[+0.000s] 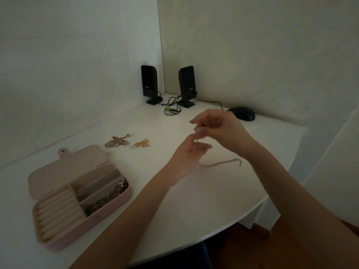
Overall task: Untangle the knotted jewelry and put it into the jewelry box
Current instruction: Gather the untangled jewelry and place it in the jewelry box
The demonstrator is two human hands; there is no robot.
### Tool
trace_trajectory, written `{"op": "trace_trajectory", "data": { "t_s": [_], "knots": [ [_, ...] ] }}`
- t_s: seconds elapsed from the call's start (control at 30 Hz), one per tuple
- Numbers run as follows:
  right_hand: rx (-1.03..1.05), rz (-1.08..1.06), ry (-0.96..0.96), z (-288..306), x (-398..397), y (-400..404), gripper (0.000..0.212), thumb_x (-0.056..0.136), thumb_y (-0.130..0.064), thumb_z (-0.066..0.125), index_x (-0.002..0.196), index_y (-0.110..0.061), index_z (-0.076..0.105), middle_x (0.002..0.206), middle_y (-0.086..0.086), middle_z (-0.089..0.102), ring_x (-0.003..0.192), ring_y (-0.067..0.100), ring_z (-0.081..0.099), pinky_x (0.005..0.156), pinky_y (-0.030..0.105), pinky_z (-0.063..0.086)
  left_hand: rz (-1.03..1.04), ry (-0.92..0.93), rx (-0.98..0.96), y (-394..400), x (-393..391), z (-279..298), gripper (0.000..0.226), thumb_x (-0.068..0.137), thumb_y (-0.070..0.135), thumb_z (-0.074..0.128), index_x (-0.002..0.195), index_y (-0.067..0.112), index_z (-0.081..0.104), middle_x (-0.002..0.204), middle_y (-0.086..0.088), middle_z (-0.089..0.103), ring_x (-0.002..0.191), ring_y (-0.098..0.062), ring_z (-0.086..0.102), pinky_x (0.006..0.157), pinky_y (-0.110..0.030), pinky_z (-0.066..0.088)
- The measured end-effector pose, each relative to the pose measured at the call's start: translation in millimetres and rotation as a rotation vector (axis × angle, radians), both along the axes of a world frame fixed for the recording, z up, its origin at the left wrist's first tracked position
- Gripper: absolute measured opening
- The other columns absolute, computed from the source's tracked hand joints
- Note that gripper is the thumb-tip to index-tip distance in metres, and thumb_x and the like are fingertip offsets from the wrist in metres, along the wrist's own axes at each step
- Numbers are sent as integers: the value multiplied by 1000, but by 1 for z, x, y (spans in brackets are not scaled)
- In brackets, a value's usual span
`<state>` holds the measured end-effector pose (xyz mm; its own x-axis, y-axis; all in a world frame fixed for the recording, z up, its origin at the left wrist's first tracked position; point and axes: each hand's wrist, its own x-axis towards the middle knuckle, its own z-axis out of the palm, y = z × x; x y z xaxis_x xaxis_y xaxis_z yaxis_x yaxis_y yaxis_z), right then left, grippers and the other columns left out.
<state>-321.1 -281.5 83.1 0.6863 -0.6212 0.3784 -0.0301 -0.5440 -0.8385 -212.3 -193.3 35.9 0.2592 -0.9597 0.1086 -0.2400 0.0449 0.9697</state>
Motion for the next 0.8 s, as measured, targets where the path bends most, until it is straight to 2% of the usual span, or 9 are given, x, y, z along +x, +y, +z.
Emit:
{"op": "trace_trajectory", "data": {
  "t_s": [0.03,0.1,0.2,0.3,0.4,0.47,0.57,0.67,0.8],
  "knots": [
    [11,-10,-51,5,2,6,16,85,3,65,96,-8,69,89,15,69,79,22,70,76,25,58,-46,94,-7,5,-1,3,17,99,7,47,113,10,55,87,-1,69,83,-11,66,85,-24,51],
    [132,-21,-204,11,4,14,14,90,5,59,94,-6,66,91,18,65,79,23,72,75,26,58,-94,150,-6,21,2,4,20,101,7,40,100,6,61,66,-2,60,59,-10,58,72,-25,55],
    [330,-59,-379,12,5,17,15,93,4,54,93,-8,63,84,6,62,73,15,70,75,26,57,-59,91,24,48,16,0,29,103,11,37,89,7,63,53,4,42,47,-6,39,60,-24,53],
    [260,-88,-230,8,7,21,14,92,2,56,94,-10,62,87,6,63,65,7,64,70,23,56,78,62,23,69,42,0,33,103,12,37,81,10,62,50,8,38,47,-6,33,49,-18,42],
    [144,78,89,4,19,37,17,88,2,60,99,-10,66,94,7,69,68,9,67,68,21,56,273,162,-84,85,65,8,36,103,12,36,73,11,56,46,10,37,45,-5,30,44,-17,30],
    [93,205,245,-1,35,53,24,88,0,63,107,-15,67,95,3,73,73,11,69,66,20,53,346,266,-152,96,74,17,36,104,11,33,75,9,54,47,7,40,44,-5,31,44,-17,28],
    [105,351,299,-8,63,76,29,88,-2,64,111,-18,68,97,1,74,74,8,68,64,18,50,337,412,-210,117,89,28,35,104,9,31,78,6,55,54,0,48,47,-9,39,47,-20,34],
    [115,451,311,-12,83,91,27,89,-1,61,111,-14,70,93,-2,71,73,5,63,64,16,49,353,453,-226,140,103,32,35,102,7,32,77,6,56,53,1,48,48,-9,41,46,-19,38],
    [80,467,302,-13,100,98,23,90,2,58,106,-7,72,84,-8,69,70,2,59,64,15,48,369,465,-223,160,113,31,35,102,8,32,77,6,55,51,2,47,46,-8,39,46,-18,36]
  ]
}}
